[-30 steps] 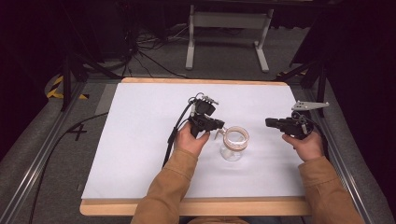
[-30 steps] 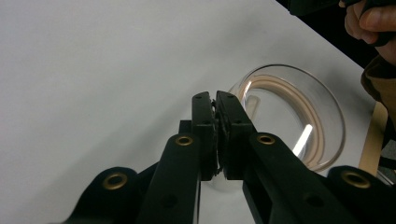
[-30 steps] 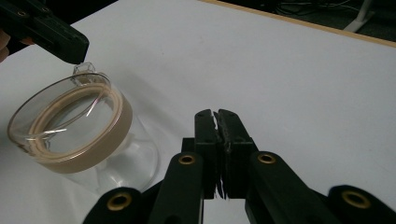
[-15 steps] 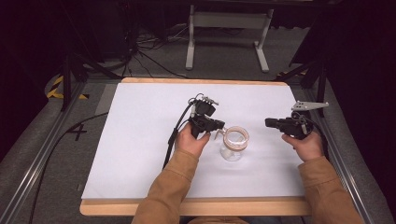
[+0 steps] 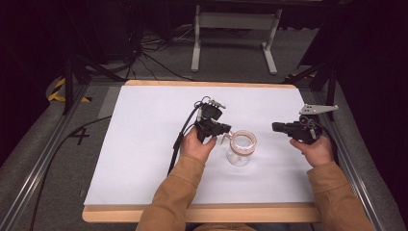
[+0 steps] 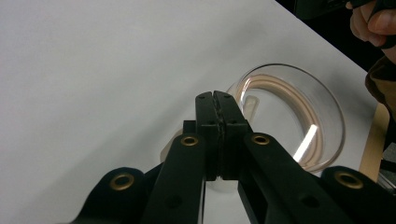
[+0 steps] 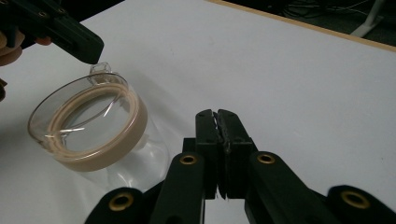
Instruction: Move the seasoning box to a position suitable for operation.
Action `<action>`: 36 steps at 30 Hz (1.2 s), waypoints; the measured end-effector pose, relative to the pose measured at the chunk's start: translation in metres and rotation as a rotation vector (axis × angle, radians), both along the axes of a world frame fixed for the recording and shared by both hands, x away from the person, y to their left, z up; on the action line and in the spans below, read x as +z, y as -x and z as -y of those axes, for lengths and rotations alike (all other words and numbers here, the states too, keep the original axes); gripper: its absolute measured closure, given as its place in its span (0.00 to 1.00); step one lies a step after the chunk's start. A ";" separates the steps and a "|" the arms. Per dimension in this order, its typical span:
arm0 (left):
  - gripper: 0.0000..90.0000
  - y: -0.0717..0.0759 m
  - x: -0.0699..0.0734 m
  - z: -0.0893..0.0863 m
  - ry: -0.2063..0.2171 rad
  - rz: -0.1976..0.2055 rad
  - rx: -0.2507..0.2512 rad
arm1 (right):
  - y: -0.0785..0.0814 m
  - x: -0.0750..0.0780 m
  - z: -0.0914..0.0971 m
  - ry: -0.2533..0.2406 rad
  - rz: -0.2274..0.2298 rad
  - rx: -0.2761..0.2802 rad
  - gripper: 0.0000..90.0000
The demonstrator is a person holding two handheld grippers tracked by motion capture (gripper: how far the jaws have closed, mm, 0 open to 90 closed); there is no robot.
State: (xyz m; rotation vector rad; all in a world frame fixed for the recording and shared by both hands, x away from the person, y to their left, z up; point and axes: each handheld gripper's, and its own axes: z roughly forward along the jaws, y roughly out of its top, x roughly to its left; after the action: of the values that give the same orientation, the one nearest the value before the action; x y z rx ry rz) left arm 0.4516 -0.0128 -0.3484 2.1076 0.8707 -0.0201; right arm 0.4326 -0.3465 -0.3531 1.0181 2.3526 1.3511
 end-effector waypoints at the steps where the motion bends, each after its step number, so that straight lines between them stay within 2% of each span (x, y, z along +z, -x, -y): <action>1: 1.00 0.000 -0.001 0.000 0.003 0.003 0.003 | 0.001 0.000 -0.001 0.004 0.003 0.006 0.98; 4: 0.99 0.001 -0.001 0.000 -0.029 -0.004 0.004 | 0.002 0.002 -0.004 0.010 0.005 0.019 0.98; 11: 0.99 0.000 -0.005 0.002 -0.055 -0.008 -0.001 | 0.008 0.008 -0.015 0.000 0.013 0.072 0.99; 13: 0.99 -0.001 -0.006 0.001 -0.040 -0.012 -0.002 | 0.011 0.009 -0.022 -0.005 0.013 0.109 0.99; 18: 0.99 -0.001 -0.006 0.001 -0.036 -0.014 -0.004 | 0.020 0.015 -0.041 -0.005 0.028 0.179 0.99; 23: 0.99 -0.001 -0.007 0.000 -0.033 -0.015 -0.004 | 0.026 0.019 -0.052 -0.016 0.047 0.208 0.99; 25: 0.99 -0.001 -0.007 0.000 -0.033 -0.016 -0.003 | 0.030 0.021 -0.062 -0.037 0.062 0.225 0.99; 33: 0.99 0.000 -0.010 -0.001 -0.050 -0.024 0.013 | 0.036 0.021 -0.097 -0.044 0.112 0.289 1.00; 36: 0.98 -0.001 -0.012 -0.002 -0.031 -0.027 0.017 | 0.036 0.019 -0.108 -0.037 0.114 0.310 1.00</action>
State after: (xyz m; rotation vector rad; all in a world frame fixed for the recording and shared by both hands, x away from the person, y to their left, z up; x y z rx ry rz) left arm 0.4526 -0.0112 -0.3600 2.1337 0.9101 -0.0267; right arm 0.3967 -0.2381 -0.3340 0.5823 2.4799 1.5175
